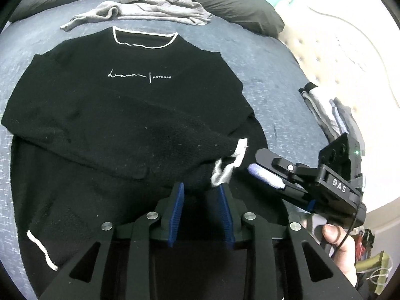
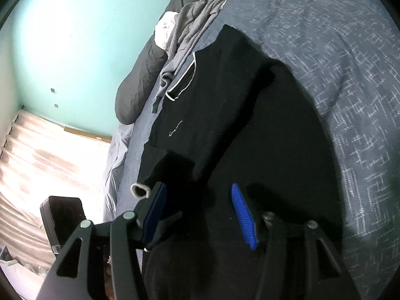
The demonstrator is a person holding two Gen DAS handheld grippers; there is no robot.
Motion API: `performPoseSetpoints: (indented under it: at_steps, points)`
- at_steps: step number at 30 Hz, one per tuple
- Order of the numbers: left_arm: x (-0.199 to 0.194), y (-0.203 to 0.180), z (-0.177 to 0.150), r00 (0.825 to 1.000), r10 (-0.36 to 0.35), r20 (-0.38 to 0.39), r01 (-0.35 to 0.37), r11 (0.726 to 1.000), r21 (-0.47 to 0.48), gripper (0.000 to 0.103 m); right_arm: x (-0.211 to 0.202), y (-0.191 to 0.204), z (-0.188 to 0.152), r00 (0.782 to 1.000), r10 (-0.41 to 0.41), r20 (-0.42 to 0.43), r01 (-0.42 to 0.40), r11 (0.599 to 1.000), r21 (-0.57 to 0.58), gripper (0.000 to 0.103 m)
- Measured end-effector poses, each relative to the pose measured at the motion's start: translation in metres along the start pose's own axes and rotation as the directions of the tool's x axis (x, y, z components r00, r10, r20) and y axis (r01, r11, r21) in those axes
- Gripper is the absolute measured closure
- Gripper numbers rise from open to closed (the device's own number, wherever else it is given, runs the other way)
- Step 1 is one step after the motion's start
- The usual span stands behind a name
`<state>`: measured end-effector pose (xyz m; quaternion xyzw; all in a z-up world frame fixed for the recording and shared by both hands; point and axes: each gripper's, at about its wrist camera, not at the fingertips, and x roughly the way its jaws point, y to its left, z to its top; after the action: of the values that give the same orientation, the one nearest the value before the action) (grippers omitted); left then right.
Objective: Fold clothes
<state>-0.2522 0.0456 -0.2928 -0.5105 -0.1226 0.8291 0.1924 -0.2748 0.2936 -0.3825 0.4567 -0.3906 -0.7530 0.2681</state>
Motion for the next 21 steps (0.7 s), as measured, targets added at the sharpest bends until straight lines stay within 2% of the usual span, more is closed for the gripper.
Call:
performPoseSetpoints:
  at_steps: [5, 10, 14, 21]
  points:
    - [-0.012, 0.004, 0.001, 1.0, 0.004, 0.019, -0.005, 1.0, 0.01, 0.071, 0.003, -0.002, -0.001, 1.0, 0.002, -0.002, -0.002, 1.0, 0.009, 0.045]
    - [-0.022, 0.033, 0.005, 0.998, 0.044, 0.05, -0.042, 0.998, -0.05, 0.071, 0.0, -0.005, 0.0, 1.0, -0.011, 0.011, 0.011, 1.0, 0.018, 0.045]
    - [-0.027, 0.055, 0.006, 0.995, 0.069, 0.076, -0.062, 0.994, -0.093, 0.071, -0.004, 0.0, 0.001, 0.999, 0.029, 0.034, -0.029, 1.0, 0.001, 0.045]
    - [-0.032, 0.082, 0.006, 0.988, 0.082, 0.127, -0.064, 0.988, -0.142, 0.071, 0.01, 0.006, 0.0, 0.998, 0.06, 0.004, -0.06, 0.998, -0.02, 0.045]
